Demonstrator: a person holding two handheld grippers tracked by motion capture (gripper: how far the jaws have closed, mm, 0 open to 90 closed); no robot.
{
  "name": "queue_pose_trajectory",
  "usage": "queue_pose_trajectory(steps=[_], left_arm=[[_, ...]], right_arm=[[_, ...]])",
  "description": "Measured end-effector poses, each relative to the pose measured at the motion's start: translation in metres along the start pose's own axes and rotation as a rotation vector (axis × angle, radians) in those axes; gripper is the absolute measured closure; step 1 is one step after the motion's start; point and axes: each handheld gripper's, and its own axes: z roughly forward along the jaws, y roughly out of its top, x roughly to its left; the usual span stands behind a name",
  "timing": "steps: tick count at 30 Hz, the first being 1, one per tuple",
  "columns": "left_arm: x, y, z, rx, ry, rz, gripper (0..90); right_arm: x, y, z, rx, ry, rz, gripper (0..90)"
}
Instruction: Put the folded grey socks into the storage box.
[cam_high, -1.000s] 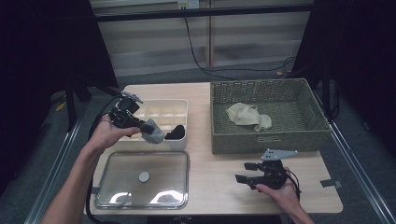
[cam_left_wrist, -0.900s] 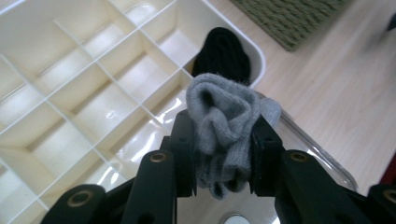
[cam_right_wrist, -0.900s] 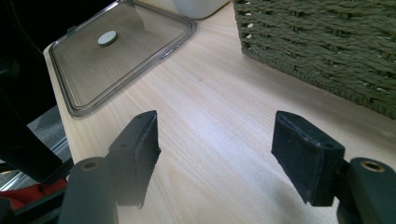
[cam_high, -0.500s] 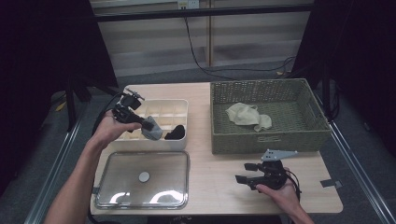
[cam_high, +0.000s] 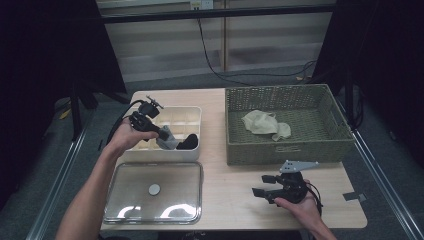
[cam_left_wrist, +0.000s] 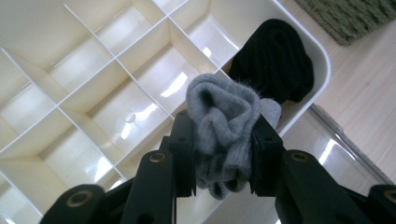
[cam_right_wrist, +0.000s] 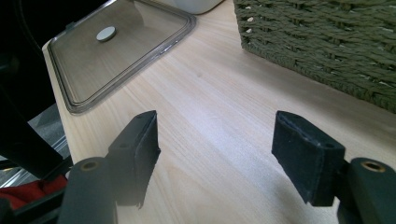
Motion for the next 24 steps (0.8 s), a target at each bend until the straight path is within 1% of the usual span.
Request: queue_pose_trajectory(steps=[2,3,4,5,8,9,11,12,14,15,17,21,23,24], left_arm=[[0.001,0.000,0.003,0.006,0.002,0.000,67.7],[0.001,0.000,0.006,0.002,0.002,-0.004,67.7],[0.000,0.000,0.008,0.005,0.003,0.003,67.7],[0.000,0.001,0.010,0.019,0.008,0.011,67.7],[0.001,0.000,0.014,0.013,0.012,-0.002,67.5],[0.002,0.000,0.015,0.009,0.008,-0.011,67.3],[0.002,-0.001,0.017,0.002,0.006,-0.014,67.1],[0.002,-0.001,0.018,0.013,0.003,-0.013,67.0],[0.000,-0.001,0.023,0.010,0.008,-0.018,66.9],[0.000,-0.001,0.023,0.014,0.001,-0.009,67.0],[0.000,0.000,0.024,0.025,0.001,-0.001,67.0],[0.000,-0.002,0.027,0.023,-0.007,-0.018,67.1],[0.000,-0.003,0.031,0.014,-0.012,-0.025,67.1],[-0.001,-0.003,0.032,0.021,-0.016,-0.028,67.2]], right_arm=[[0.000,0.000,0.000,0.002,0.001,0.000,31.5],[-0.001,0.000,0.001,0.002,0.001,-0.002,31.5],[-0.001,0.000,0.001,0.004,0.001,-0.001,31.5],[0.000,0.000,0.001,0.006,0.002,0.001,31.5],[0.000,0.000,0.001,0.007,0.003,-0.002,31.5],[0.000,0.000,0.001,0.006,0.004,-0.001,31.5],[0.000,0.000,0.000,0.004,0.004,-0.001,31.5],[0.000,0.000,0.000,0.004,0.003,0.001,31.5],[0.000,0.000,0.001,0.005,0.002,-0.001,31.5],[0.000,0.000,0.001,0.008,0.003,-0.002,31.5],[0.000,0.000,0.002,0.007,0.003,-0.004,31.5],[0.000,0.000,0.001,0.007,0.003,-0.001,31.5],[0.000,0.000,0.001,0.008,0.003,-0.002,31.5],[0.000,0.000,0.001,0.007,0.003,0.001,31.5]])
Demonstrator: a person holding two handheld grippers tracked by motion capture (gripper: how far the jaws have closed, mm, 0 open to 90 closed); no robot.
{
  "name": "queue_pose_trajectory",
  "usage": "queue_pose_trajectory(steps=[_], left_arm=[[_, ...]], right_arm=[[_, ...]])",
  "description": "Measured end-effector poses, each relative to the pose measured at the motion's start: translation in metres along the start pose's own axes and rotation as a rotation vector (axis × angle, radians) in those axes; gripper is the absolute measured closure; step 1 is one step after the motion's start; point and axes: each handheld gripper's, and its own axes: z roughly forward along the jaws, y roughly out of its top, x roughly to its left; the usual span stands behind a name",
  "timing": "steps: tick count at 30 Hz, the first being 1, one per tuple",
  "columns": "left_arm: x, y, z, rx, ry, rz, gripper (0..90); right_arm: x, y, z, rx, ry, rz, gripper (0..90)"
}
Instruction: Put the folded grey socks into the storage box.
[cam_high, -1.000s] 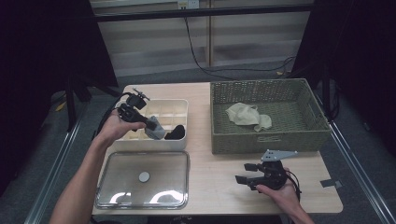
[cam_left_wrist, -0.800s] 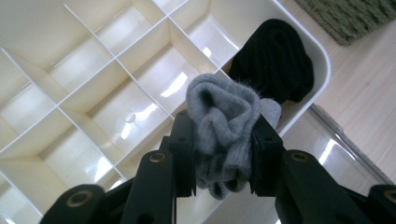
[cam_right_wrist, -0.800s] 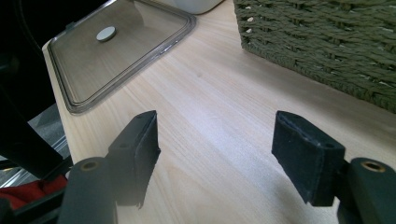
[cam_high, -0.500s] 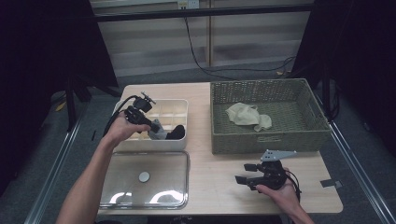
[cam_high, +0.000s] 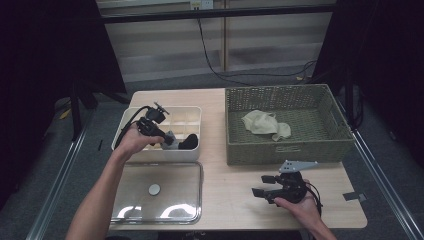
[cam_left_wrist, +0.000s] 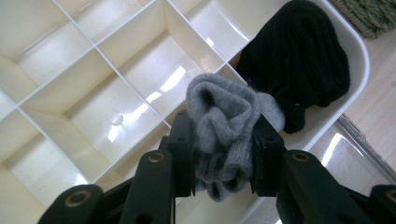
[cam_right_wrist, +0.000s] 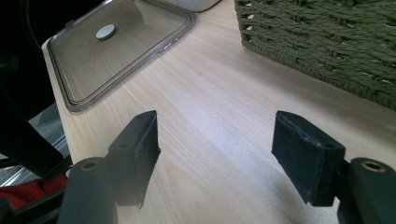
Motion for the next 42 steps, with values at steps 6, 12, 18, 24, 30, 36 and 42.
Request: queue_pose_trajectory(steps=[6,12,18,24,30,36,42], left_arm=[[0.000,-0.001,0.003,-0.014,-0.003,-0.006,67.6],[-0.003,0.002,0.010,0.005,-0.010,0.002,68.2],[-0.004,0.002,0.013,0.014,-0.027,-0.006,68.8],[-0.006,0.003,0.016,0.041,-0.032,0.018,69.1],[-0.008,0.006,0.027,0.080,-0.015,0.031,69.4],[-0.006,0.007,0.043,0.124,-0.019,0.003,70.3],[-0.003,0.008,0.046,0.137,-0.034,-0.019,70.6]], right_arm=[[0.001,0.001,0.002,0.010,0.000,-0.002,31.5],[0.001,0.000,0.003,0.013,0.004,-0.005,31.5],[0.001,0.000,0.003,0.012,0.004,-0.003,31.5],[0.001,0.000,0.004,0.013,0.004,-0.003,31.5],[0.001,0.000,0.004,0.014,0.006,-0.005,31.4],[0.000,0.000,0.003,0.013,0.007,-0.004,31.1],[0.001,0.000,0.002,0.010,0.006,-0.004,30.8]])
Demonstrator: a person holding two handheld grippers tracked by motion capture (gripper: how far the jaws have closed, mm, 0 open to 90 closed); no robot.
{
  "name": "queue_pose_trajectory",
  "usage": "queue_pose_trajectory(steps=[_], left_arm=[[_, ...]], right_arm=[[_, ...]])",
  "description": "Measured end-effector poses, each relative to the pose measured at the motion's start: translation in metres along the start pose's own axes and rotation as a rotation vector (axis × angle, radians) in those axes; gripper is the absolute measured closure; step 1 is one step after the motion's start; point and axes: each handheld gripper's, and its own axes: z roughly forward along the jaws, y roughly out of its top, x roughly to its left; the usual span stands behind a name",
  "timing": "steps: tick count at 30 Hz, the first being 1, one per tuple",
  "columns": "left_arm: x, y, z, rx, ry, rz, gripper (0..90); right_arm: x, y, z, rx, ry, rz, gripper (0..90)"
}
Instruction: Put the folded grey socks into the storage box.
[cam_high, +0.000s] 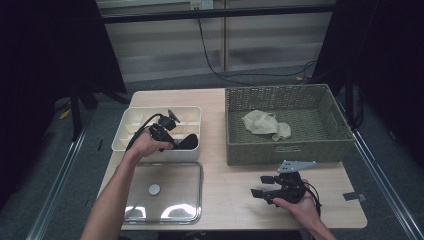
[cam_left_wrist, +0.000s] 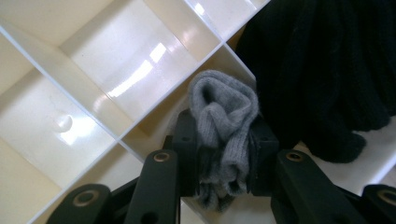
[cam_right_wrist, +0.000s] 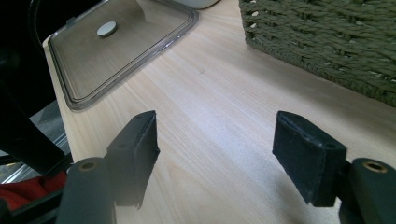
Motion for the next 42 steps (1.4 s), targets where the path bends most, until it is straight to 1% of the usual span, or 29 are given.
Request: queue_pose_trajectory(steps=[1,2,3,5,7,9,11,15,16,18,19,20,21,23,25,27,29,30,35,36,37,38,39,41,42], left_arm=[[-0.001,0.001,0.001,0.005,0.011,0.001,70.6],[-0.001,0.002,0.001,0.013,0.018,0.013,70.6],[-0.002,0.002,0.002,0.011,0.023,0.007,70.7],[-0.001,0.002,0.002,0.014,0.021,0.011,70.7],[-0.001,0.002,0.003,0.009,0.017,-0.001,70.8],[0.001,0.001,0.003,0.009,0.014,0.000,70.7],[0.003,0.000,0.004,-0.001,-0.006,-0.018,70.7],[0.002,0.001,0.004,-0.003,0.001,-0.017,70.0],[0.002,0.001,0.003,0.001,0.004,-0.011,69.5],[-0.001,0.001,0.002,-0.002,0.024,0.009,68.0],[-0.002,0.001,0.001,-0.008,0.031,0.012,67.2],[-0.002,0.000,0.000,-0.016,0.027,0.016,66.1],[-0.001,-0.001,-0.001,-0.027,0.023,0.008,64.7],[-0.001,-0.002,-0.004,-0.043,0.019,0.013,62.9],[-0.002,-0.002,-0.006,-0.045,0.030,0.026,61.2],[-0.002,-0.003,-0.008,-0.046,0.023,0.024,59.9],[-0.001,-0.003,-0.012,-0.060,0.012,0.024,57.7],[0.000,-0.004,-0.014,-0.060,0.006,0.034,56.6],[0.001,-0.006,-0.020,-0.108,-0.005,0.027,48.0],[0.001,-0.007,-0.022,-0.118,-0.004,0.017,46.8],[0.002,-0.007,-0.023,-0.128,-0.007,0.018,45.2],[0.001,-0.009,-0.024,-0.146,-0.005,0.000,43.9],[0.003,-0.010,-0.026,-0.140,-0.010,0.013,43.3],[0.005,-0.013,-0.028,-0.171,-0.015,-0.003,40.8],[0.006,-0.015,-0.029,-0.196,-0.027,-0.013,39.0]], right_arm=[[-0.001,0.000,0.000,-0.002,0.000,-0.001,30.8],[-0.001,0.000,0.000,-0.003,-0.001,0.000,30.6],[-0.001,0.000,0.000,-0.002,-0.001,0.001,30.6],[0.000,0.000,0.001,0.003,0.000,0.003,30.6],[0.000,0.000,0.001,0.002,0.001,0.002,30.6],[0.001,0.000,0.000,0.001,-0.001,0.001,30.6],[0.000,0.000,0.000,-0.003,0.001,0.002,30.6],[-0.002,0.000,0.000,-0.003,-0.002,0.010,30.4],[-0.002,0.000,0.000,-0.003,-0.002,0.010,30.4],[-0.001,0.000,0.001,-0.002,-0.001,0.012,30.4],[-0.001,0.000,0.001,-0.001,0.000,0.011,30.4],[-0.001,0.000,0.001,-0.001,0.000,0.012,30.4],[-0.002,0.000,0.001,-0.002,0.000,0.013,30.4],[-0.002,0.000,0.000,-0.004,-0.001,0.015,30.4],[-0.002,-0.001,0.000,-0.004,0.002,0.014,30.4],[-0.002,-0.001,0.000,-0.004,0.002,0.015,30.4],[-0.002,0.000,-0.001,-0.005,0.000,0.018,30.4],[-0.003,-0.001,-0.001,-0.007,0.000,0.018,30.4],[-0.003,0.000,0.000,-0.003,-0.003,0.021,30.5],[-0.003,0.000,0.001,-0.007,0.000,0.017,30.5],[-0.003,0.000,0.001,-0.006,0.001,0.018,30.5],[-0.003,0.000,0.001,-0.006,0.001,0.020,30.6],[-0.004,0.000,0.001,-0.007,0.000,0.017,30.6],[-0.005,0.001,0.001,-0.008,0.000,0.022,30.6],[-0.005,0.001,0.001,-0.008,-0.001,0.022,30.6]])
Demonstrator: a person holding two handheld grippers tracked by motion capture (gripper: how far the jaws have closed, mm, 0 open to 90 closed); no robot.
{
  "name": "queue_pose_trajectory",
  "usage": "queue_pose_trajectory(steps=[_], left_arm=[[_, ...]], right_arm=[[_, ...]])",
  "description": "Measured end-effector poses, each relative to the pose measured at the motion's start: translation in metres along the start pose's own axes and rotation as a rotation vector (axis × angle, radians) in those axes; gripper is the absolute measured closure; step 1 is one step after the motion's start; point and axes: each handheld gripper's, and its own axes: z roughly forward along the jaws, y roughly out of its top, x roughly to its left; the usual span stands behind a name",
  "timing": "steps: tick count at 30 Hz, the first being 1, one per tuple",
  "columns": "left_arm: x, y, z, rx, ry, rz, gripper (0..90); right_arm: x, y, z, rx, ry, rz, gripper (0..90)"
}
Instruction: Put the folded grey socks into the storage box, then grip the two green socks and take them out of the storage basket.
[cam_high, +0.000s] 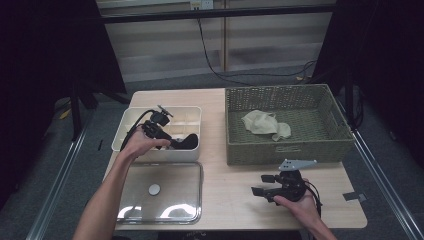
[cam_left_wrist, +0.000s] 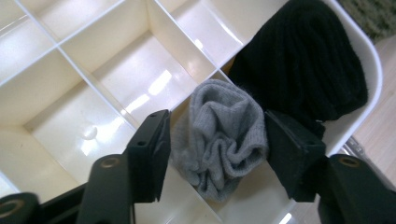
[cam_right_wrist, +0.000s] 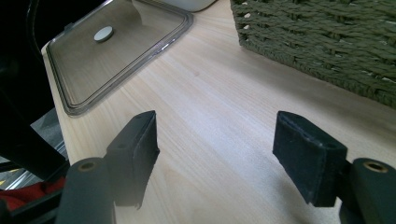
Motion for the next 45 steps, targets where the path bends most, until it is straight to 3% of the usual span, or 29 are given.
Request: queue_pose_trajectory(steps=[5,10,14,16,26,37,41,45], left_arm=[[0.000,-0.008,-0.008,-0.083,-0.038,-0.006,32.6],[-0.005,-0.016,-0.021,-0.192,-0.043,-0.025,34.5],[-0.010,-0.025,-0.026,-0.214,-0.021,-0.024,36.3],[-0.012,-0.030,-0.025,-0.236,-0.024,-0.025,39.9],[-0.025,-0.060,-0.033,-0.359,-0.050,-0.032,36.0],[-0.048,-0.104,-0.037,-0.451,-0.049,-0.024,36.6],[-0.059,-0.116,-0.035,-0.460,-0.061,-0.038,37.1],[-0.070,-0.132,-0.026,-0.448,-0.026,-0.030,38.1]], right_arm=[[0.000,0.000,0.000,0.002,-0.003,0.004,30.5],[0.001,0.000,-0.001,-0.004,-0.007,0.006,30.3],[0.000,0.001,-0.004,-0.020,-0.010,0.006,30.0],[-0.001,0.001,-0.006,-0.024,-0.011,0.006,30.0],[-0.003,0.008,-0.010,-0.043,-0.012,0.008,31.9],[-0.004,0.014,-0.012,-0.052,-0.015,0.008,37.3],[-0.005,0.016,-0.014,-0.065,-0.001,0.020,36.1],[-0.005,0.019,-0.018,-0.076,-0.002,0.009,37.8]])
